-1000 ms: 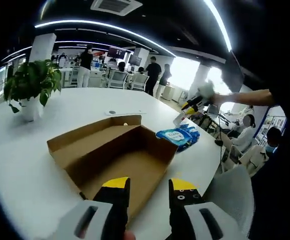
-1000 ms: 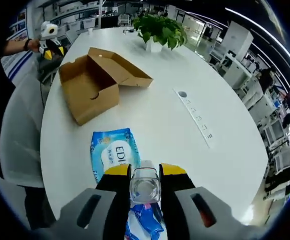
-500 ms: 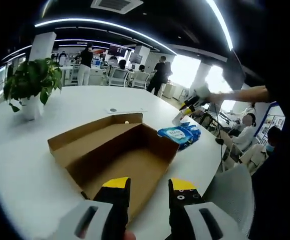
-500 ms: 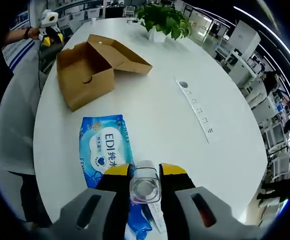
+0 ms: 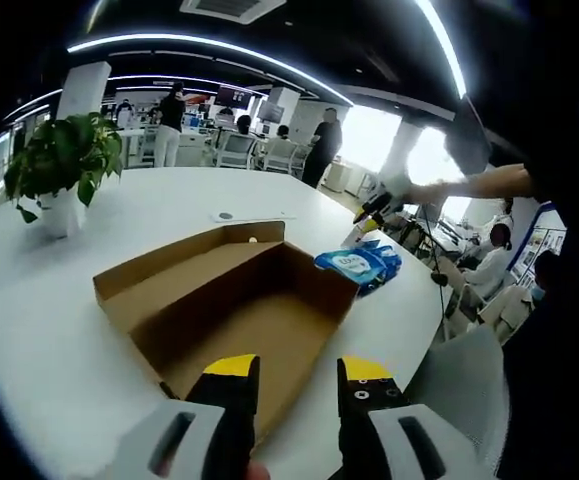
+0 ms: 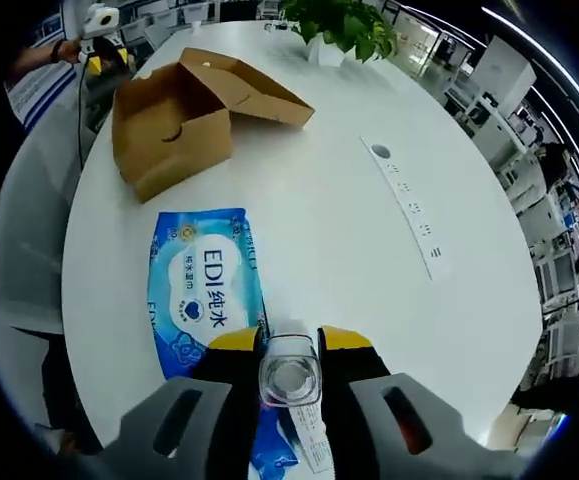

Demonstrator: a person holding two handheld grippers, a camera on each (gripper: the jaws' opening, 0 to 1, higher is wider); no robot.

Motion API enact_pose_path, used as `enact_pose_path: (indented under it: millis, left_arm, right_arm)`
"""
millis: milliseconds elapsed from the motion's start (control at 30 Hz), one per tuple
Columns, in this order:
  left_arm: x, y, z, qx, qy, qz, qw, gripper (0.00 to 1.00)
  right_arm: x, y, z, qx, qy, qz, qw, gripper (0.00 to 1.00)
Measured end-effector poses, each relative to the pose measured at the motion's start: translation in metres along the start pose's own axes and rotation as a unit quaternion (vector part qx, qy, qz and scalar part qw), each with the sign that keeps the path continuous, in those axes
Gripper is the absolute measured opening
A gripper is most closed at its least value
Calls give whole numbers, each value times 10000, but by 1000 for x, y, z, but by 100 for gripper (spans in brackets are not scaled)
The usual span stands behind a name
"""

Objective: Operate the shoe box by opening the lid, removing the specified soft item, and placing it in the target area until the item is outside and the box remains undamaged.

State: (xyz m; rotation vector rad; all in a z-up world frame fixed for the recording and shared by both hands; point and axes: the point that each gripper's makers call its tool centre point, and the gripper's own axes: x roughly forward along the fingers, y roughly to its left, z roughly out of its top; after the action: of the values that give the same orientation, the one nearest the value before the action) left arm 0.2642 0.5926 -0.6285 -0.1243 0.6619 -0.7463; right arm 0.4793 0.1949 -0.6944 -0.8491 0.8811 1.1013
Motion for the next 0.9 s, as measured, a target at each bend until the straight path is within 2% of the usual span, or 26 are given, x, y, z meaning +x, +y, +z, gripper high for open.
enact_pose_path:
  millis: [433,900]
  left_arm:
    - [2,1,-4,-29,72,0,10000,31]
    - [5,1,-4,-16,92,-16,10000,31]
  right_arm:
    - [11,5,-16,-139,280,210,9993,19]
    - [9,7,-13,-83,298,228,9993,20]
